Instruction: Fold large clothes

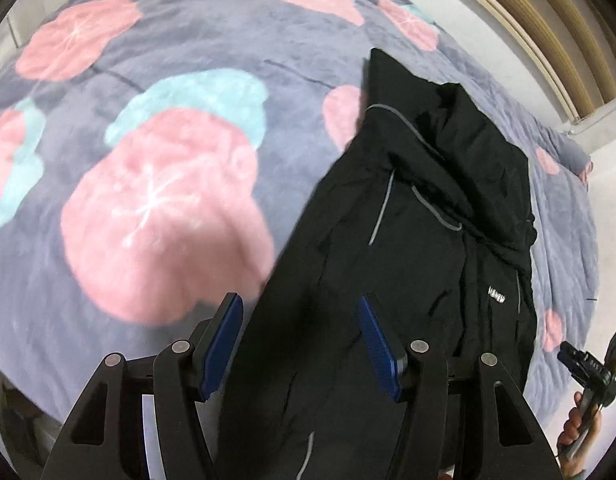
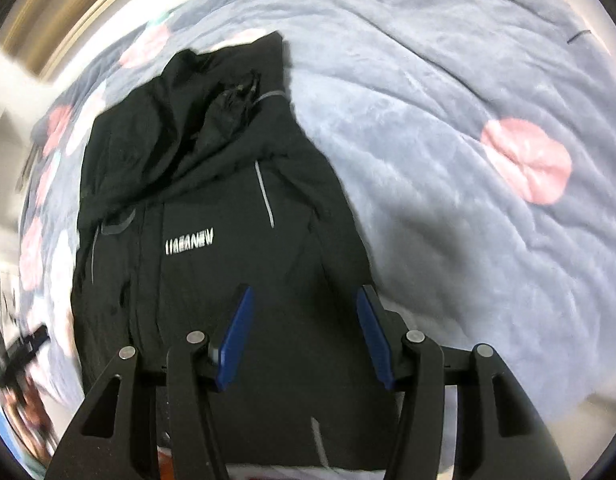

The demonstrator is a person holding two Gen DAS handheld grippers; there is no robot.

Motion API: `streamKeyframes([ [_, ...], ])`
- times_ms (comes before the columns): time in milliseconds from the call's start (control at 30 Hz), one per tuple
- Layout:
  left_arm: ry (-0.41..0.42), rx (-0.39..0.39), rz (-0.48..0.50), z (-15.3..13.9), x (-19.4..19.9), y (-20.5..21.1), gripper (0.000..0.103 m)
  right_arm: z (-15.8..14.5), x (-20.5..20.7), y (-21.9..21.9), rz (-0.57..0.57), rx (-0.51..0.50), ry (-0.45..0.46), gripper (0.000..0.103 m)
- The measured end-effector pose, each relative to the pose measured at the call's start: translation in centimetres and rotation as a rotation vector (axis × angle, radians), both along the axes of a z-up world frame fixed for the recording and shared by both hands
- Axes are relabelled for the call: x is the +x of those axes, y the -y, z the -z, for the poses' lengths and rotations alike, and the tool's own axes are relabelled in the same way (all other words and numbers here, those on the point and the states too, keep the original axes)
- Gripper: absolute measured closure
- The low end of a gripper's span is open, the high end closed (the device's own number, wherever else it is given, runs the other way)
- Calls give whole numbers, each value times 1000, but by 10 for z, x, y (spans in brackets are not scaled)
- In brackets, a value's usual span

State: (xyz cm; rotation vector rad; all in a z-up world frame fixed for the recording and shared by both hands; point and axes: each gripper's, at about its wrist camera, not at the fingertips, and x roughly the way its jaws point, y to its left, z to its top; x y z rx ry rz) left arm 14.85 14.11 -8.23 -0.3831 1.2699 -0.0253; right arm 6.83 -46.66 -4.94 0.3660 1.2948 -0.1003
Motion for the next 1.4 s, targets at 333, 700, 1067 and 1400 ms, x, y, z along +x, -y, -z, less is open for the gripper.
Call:
streamKeyframes([
  [333,-155,-64,-56,48,-49,-26,41,44,-50,-11,-56,46,-102,38],
  [700,-272,-122,52,86,-75,-21,41,85,-94,-6,-36,48,-210,38],
  [1067,-294,-136,12,98,-81,-29,41,106,-97,-16,-56,62,-256,34],
  [1400,-272,-127,210,89,-76,9,68,95,-102,-20,-149,95,-231,56],
])
